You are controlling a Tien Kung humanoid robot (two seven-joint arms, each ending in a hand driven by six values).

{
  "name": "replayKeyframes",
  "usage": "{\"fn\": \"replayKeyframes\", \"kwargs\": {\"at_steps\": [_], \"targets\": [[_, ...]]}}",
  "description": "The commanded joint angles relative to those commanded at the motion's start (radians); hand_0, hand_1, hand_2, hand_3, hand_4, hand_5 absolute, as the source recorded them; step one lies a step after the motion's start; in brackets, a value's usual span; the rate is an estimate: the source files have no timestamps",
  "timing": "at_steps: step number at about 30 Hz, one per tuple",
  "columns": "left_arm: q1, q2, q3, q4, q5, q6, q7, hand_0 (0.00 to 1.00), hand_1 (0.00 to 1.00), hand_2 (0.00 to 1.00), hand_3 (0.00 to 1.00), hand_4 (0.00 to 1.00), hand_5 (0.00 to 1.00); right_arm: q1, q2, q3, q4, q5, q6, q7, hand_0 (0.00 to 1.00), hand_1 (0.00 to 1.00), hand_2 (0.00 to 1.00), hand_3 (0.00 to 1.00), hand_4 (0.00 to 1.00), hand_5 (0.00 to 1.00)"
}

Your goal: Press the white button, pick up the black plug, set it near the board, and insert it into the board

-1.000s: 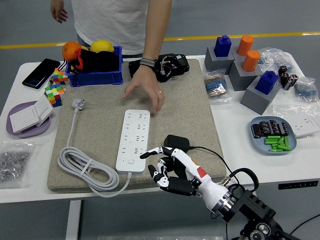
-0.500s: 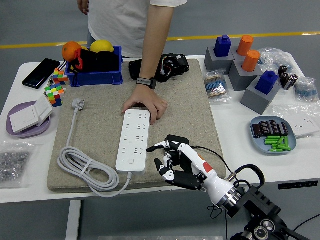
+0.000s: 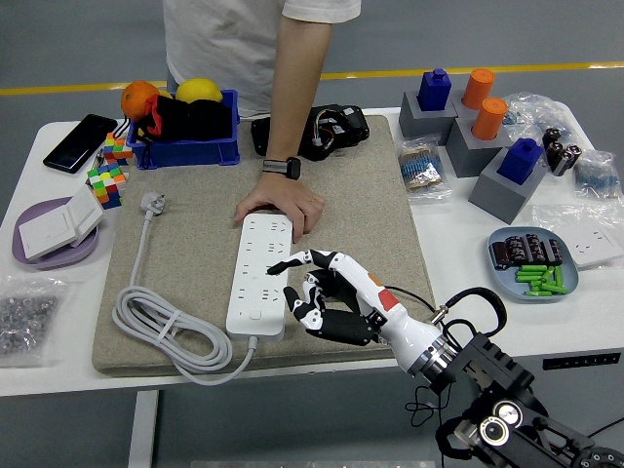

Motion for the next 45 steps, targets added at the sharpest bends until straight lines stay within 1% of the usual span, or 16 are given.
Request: {"fn": "replayKeyframes", "kwargs": {"at_steps": [2, 3, 8, 10, 14, 15, 18, 20, 21, 26, 27, 32, 33, 39, 44, 45], "targets": [[-0.001, -0.002, 0.004, 0.0, -0.003, 0.0, -0.001, 0.647, 0.637, 0.631, 0.675, 0.481, 0.12, 0.023, 0.01, -0.009, -0.01, -0.029, -0.003, -0.049, 0.039, 0.05, 0.169, 0.624, 0.531, 0.145], [-0.002, -0.003, 0.004, 0.0, -0.003, 0.0, -0.001, 0.648, 0.638, 0.631, 0.676, 0.485, 0.11, 0.028, 0.012, -0.011, -0.013, -0.034, -0.004, -0.058, 0.002, 0.002, 0.132, 0.638, 0.573, 0.135], [0.003, 0.0, 0.004, 0.0, 0.001, -0.002, 0.002, 0.648, 0.638, 0.631, 0.676, 0.485, 0.11, 0.082, 0.045, -0.035, -0.043, -0.134, -0.037, -0.149, 0.002, 0.002, 0.132, 0.638, 0.573, 0.135], [0.006, 0.0, 0.007, 0.0, -0.004, -0.002, 0.002, 0.648, 0.638, 0.632, 0.676, 0.485, 0.112, 0.104, 0.056, -0.046, -0.053, -0.19, -0.048, -0.199, 0.002, 0.002, 0.117, 0.636, 0.551, 0.143], [0.006, 0.0, 0.007, 0.0, -0.003, -0.002, 0.003, 0.648, 0.638, 0.632, 0.676, 0.485, 0.112, 0.14, 0.067, -0.076, -0.06, -0.284, -0.037, -0.296, 0.002, 0.002, 0.117, 0.636, 0.551, 0.143], [0.006, -0.001, 0.006, 0.0, -0.002, -0.001, 0.002, 0.649, 0.638, 0.632, 0.676, 0.489, 0.109, 0.148, 0.067, -0.085, -0.06, -0.303, -0.029, -0.316, 0.002, 0.002, 0.114, 0.664, 0.387, 0.065], [0.006, -0.002, 0.006, 0.0, -0.001, -0.001, 0.002, 0.649, 0.638, 0.632, 0.676, 0.489, 0.109, 0.165, 0.071, -0.112, -0.062, -0.337, -0.008, -0.365, 0.002, 0.002, 0.114, 0.664, 0.387, 0.065], [0.006, -0.002, 0.009, 0.0, -0.005, -0.001, 0.002, 0.649, 0.638, 0.632, 0.676, 0.489, 0.109, 0.17, 0.073, -0.124, -0.064, -0.341, -0.004, -0.375, 0.002, 0.002, 0.114, 0.664, 0.387, 0.065], [0.007, -0.002, 0.011, 0.0, -0.008, 0.0, 0.002, 0.649, 0.638, 0.632, 0.675, 0.497, 0.103, 0.173, 0.075, -0.131, -0.067, -0.345, -0.004, -0.377, 0.002, 0.002, 0.113, 0.699, 0.294, 0.002], [0.011, -0.002, 0.011, 0.0, -0.014, 0.0, 0.001, 0.649, 0.638, 0.632, 0.675, 0.497, 0.103, 0.19, 0.084, -0.16, -0.105, -0.355, -0.007, -0.382, 0.002, 0.002, 0.113, 0.699, 0.294, 0.002], [0.01, -0.002, 0.01, 0.0, -0.012, 0.0, 0.001, 0.648, 0.638, 0.632, 0.674, 0.5, 0.106, 0.193, 0.086, -0.164, -0.112, -0.36, -0.009, -0.384, 0.002, 0.002, 0.115, 0.736, 0.273, 0.002], [0.009, -0.001, 0.01, 0.0, -0.004, -0.002, 0.003, 0.648, 0.638, 0.632, 0.674, 0.5, 0.106, 0.199, 0.09, -0.172, -0.135, -0.389, -0.016, -0.399, 0.002, 0.002, 0.115, 0.736, 0.273, 0.002], [0.009, 0.0, 0.01, 0.0, -0.005, -0.002, 0.003, 0.648, 0.638, 0.632, 0.676, 0.502, 0.108, 0.2, 0.09, -0.172, -0.138, -0.396, -0.016, -0.405, 0.002, 0.002, 0.116, 0.755, 0.252, 0.002], [0.011, 0.002, 0.005, 0.0, -0.002, -0.003, 0.003, 0.649, 0.638, 0.632, 0.676, 0.503, 0.108, 0.196, 0.087, -0.174, -0.151, -0.423, 0.012, -0.442, 0.002, 0.002, 0.116, 0.765, 0.243, 0.002], [0.017, 0.001, 0.003, 0.0, -0.014, 0.0, 0.003, 0.649, 0.638, 0.632, 0.676, 0.503, 0.108, 0.192, 0.084, -0.19, -0.169, -0.425, 0.03, -0.458, 0.002, 0.002, 0.116, 0.765, 0.243, 0.002], [0.017, 0.0, 0.001, 0.0, -0.014, 0.001, 0.003, 0.649, 0.638, 0.632, 0.676, 0.504, 0.104, 0.192, 0.082, -0.195, -0.173, -0.424, 0.031, -0.458, 0.002, 0.002, 0.12, 0.76, 0.221, 0.002]]}}
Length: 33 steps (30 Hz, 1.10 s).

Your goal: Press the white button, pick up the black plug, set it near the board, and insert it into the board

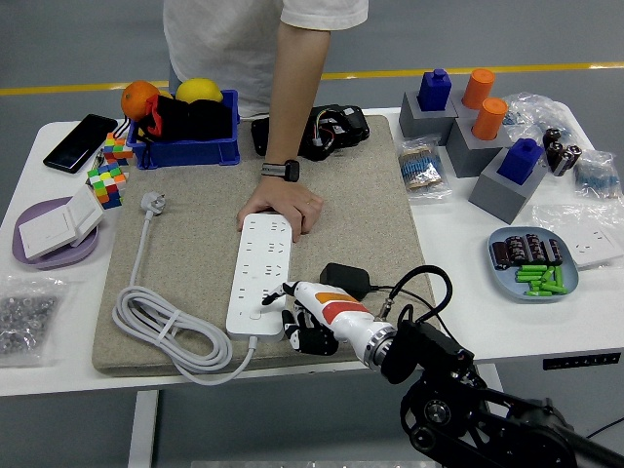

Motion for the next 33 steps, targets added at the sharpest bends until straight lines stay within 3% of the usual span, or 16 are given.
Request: {"fn": "replayKeyframes", "kwargs": {"at_steps": [33], "targets": [[-0.007, 0.004, -0.008, 0.0, -0.009, 0.004, 0.0, 0.649, 0.638, 0.632, 0.676, 0.511, 0.103, 0.051, 0.036, -0.061, -0.105, -0.019, -0.019, 0.017, 0.002, 0.002, 0.115, 0.757, 0.208, 0.002]]}}
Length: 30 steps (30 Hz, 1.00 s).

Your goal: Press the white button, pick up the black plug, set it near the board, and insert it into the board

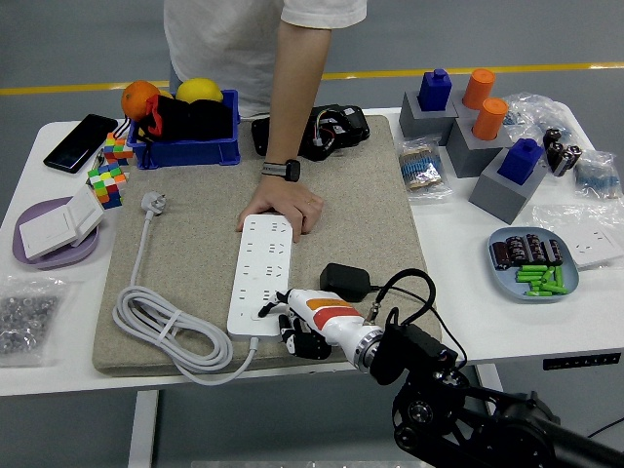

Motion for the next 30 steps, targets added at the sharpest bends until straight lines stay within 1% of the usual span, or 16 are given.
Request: {"fn": "replayKeyframes", "kwargs": {"at_steps": [5, 24, 30], "targets": [[0.0, 0.0, -0.001, 0.0, -0.001, 0.0, 0.0, 0.649, 0.638, 0.632, 0.676, 0.512, 0.1, 0.001, -0.001, -0.012, -0.008, -0.002, 0.006, -0.002, 0.002, 0.002, 0.114, 0.757, 0.209, 0.002], [-0.001, 0.001, -0.004, 0.0, 0.002, 0.0, 0.0, 0.649, 0.638, 0.632, 0.675, 0.511, 0.098, 0.017, -0.005, -0.052, 0.004, -0.009, 0.008, 0.0, 0.002, 0.002, 0.114, 0.747, 0.213, 0.002], [0.0, 0.001, -0.005, 0.0, -0.003, 0.002, 0.0, 0.648, 0.638, 0.632, 0.675, 0.511, 0.099, 0.009, -0.007, -0.014, 0.038, -0.013, 0.002, 0.003, 0.002, 0.002, 0.112, 0.745, 0.209, 0.002]]}}
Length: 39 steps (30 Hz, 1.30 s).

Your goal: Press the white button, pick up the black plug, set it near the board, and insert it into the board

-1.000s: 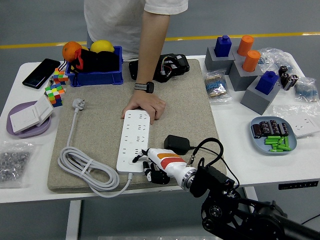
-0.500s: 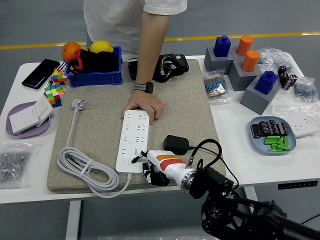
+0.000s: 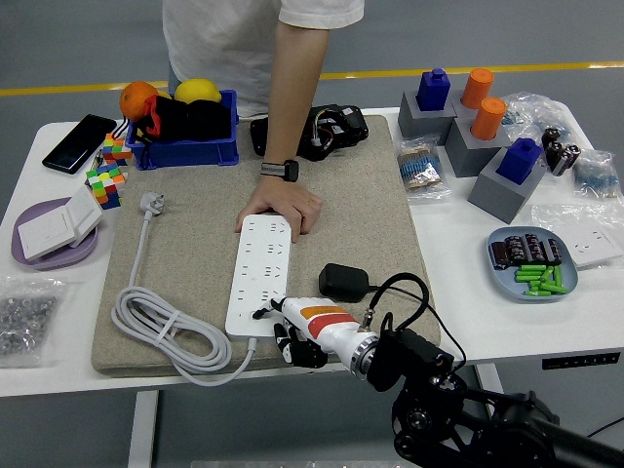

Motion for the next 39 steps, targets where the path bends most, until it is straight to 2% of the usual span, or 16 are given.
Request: {"fn": "replayKeyframes", "kwargs": {"at_steps": [5, 9, 10, 15, 16, 21, 22, 27, 28, 33, 34, 39], "targets": [[0.0, 0.002, 0.002, 0.0, 0.0, -0.001, 0.001, 0.648, 0.638, 0.632, 0.676, 0.509, 0.098, -0.015, -0.008, 0.057, 0.048, -0.003, -0.041, 0.061, 0.002, 0.002, 0.114, 0.739, 0.208, 0.002], [-0.002, 0.003, 0.002, 0.0, 0.004, -0.002, 0.002, 0.648, 0.638, 0.632, 0.676, 0.509, 0.098, -0.029, -0.017, 0.111, 0.055, 0.002, -0.098, 0.175, 0.002, 0.002, 0.114, 0.739, 0.208, 0.002], [-0.003, 0.003, 0.002, 0.0, 0.004, -0.002, 0.002, 0.648, 0.639, 0.632, 0.675, 0.509, 0.098, -0.034, -0.02, 0.129, 0.053, 0.004, -0.106, 0.206, 0.002, 0.01, 0.155, 0.664, 0.21, 0.002], [-0.001, 0.003, 0.001, 0.0, 0.002, -0.001, 0.002, 0.648, 0.639, 0.632, 0.675, 0.509, 0.098, -0.064, -0.037, 0.209, 0.043, 0.018, -0.094, 0.262, 0.002, 0.01, 0.155, 0.664, 0.21, 0.002], [0.0, 0.004, 0.001, 0.0, 0.001, -0.001, 0.001, 0.648, 0.638, 0.632, 0.676, 0.51, 0.098, -0.071, -0.042, 0.224, 0.04, 0.026, -0.093, 0.274, 0.321, 0.259, 0.292, 0.573, 0.505, 0.002], [0.004, 0.003, -0.008, 0.0, 0.0, 0.002, 0.0, 0.648, 0.638, 0.632, 0.676, 0.51, 0.098, -0.101, -0.061, 0.303, 0.021, 0.029, -0.07, 0.31, 0.321, 0.259, 0.292, 0.573, 0.505, 0.002], [0.004, 0.003, -0.009, 0.0, -0.001, 0.003, 0.0, 0.648, 0.638, 0.632, 0.675, 0.509, 0.096, -0.103, -0.063, 0.314, 0.015, 0.031, -0.062, 0.316, 0.634, 0.644, 0.611, 0.591, 0.803, 0.137], [0.0, 0.003, -0.013, 0.0, 0.01, 0.002, 0.001, 0.648, 0.638, 0.632, 0.675, 0.509, 0.096, -0.112, -0.075, 0.35, -0.02, 0.051, -0.033, 0.335, 0.634, 0.644, 0.611, 0.591, 0.803, 0.137], [-0.001, 0.003, -0.014, 0.0, 0.012, 0.002, 0.002, 0.649, 0.638, 0.632, 0.675, 0.51, 0.1, -0.115, -0.076, 0.353, -0.026, 0.054, -0.03, 0.335, 0.78, 0.782, 0.743, 0.668, 0.933, 0.182], [-0.001, 0.0, -0.014, 0.0, 0.011, 0.003, 0.001, 0.649, 0.638, 0.632, 0.675, 0.51, 0.1, -0.127, -0.074, 0.37, -0.055, 0.049, -0.034, 0.343, 0.78, 0.782, 0.743, 0.668, 0.933, 0.182], [0.0, 0.0, -0.015, 0.0, 0.011, 0.004, 0.001, 0.649, 0.638, 0.632, 0.675, 0.509, 0.098, -0.128, -0.074, 0.371, -0.058, 0.047, -0.035, 0.344, 0.794, 0.796, 0.743, 0.499, 0.953, 0.206], [0.001, 0.0, -0.013, 0.0, 0.011, 0.002, 0.001, 0.649, 0.638, 0.632, 0.675, 0.509, 0.098, -0.136, -0.074, 0.381, -0.081, 0.046, -0.036, 0.348, 0.794, 0.796, 0.743, 0.499, 0.953, 0.206]]}}
